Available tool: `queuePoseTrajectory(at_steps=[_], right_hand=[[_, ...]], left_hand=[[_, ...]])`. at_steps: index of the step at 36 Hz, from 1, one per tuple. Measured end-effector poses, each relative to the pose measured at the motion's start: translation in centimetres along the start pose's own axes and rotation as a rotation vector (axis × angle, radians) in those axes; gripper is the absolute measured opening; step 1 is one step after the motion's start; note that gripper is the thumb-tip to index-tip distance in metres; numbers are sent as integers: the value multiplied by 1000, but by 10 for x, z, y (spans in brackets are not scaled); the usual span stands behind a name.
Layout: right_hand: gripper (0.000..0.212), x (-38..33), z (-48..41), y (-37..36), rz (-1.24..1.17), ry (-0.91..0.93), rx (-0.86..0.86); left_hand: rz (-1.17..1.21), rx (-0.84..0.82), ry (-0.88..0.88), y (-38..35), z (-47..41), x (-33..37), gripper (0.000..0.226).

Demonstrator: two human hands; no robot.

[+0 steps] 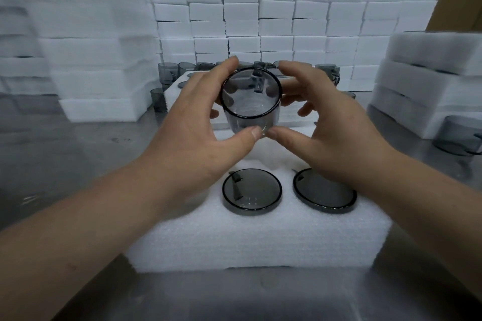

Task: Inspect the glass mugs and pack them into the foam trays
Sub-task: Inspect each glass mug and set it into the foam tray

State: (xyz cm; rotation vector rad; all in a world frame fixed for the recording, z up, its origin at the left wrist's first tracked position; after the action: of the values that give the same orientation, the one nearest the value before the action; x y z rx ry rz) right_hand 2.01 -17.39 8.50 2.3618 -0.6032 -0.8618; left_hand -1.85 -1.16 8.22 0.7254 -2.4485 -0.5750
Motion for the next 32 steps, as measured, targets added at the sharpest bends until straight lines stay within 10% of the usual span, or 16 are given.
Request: queuePoseTrajectory(at_steps=[32], right_hand=[[74, 5, 1, -5, -39, -86, -121]], left_hand=[[47, 48, 152, -1, -2, -7, 69]])
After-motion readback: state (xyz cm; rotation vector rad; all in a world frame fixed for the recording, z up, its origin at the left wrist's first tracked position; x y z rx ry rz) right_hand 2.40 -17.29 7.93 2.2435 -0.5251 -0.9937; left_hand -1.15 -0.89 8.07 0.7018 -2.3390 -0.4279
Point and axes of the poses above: each hand's wrist, its own z-axis away from the middle knuckle, its own y-axis out of the back of the hand, x = y × z, the point moved 3 cm from there along -z, towards the middle knuckle, and after that the axes turned 13 degrees about -y, right-handed, at the moved point
